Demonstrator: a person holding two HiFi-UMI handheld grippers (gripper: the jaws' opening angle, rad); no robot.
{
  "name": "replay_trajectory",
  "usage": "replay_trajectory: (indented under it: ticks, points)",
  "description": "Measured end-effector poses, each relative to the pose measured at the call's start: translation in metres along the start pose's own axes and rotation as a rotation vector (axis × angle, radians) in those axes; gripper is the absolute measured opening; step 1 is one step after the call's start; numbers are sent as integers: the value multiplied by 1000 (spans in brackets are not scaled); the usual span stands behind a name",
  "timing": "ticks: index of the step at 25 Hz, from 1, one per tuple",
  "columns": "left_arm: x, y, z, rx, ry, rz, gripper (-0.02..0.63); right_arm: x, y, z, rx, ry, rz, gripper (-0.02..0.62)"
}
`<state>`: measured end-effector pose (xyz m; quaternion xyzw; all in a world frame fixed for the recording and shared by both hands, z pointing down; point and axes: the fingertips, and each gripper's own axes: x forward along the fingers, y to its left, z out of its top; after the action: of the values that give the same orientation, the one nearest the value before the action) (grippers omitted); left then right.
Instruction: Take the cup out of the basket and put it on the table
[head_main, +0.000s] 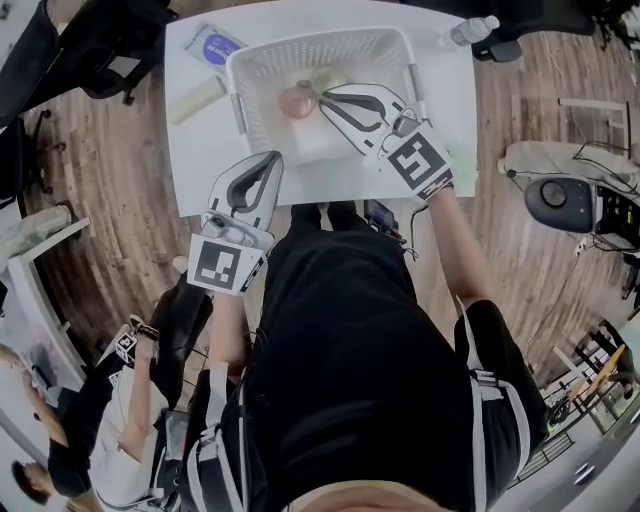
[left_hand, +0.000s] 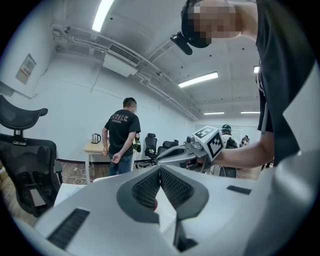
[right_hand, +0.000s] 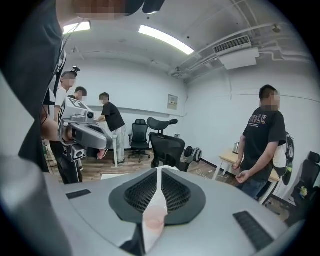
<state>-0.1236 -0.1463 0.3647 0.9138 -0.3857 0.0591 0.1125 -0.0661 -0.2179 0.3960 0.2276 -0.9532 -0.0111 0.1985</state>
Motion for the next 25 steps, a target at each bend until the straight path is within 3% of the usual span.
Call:
replay_trajectory:
  ticks: [4,9,25]
  points:
    - [0,10,-4,-11,27,34,21,21,-8,-11,-29,37,60,25]
    - [-2,19,-8,-24,17,46,21,46,-9,-31,-71,96,150,75]
    - [-6,34,-16,-54,52,87,21,100,26,-111,-199,290,389,83]
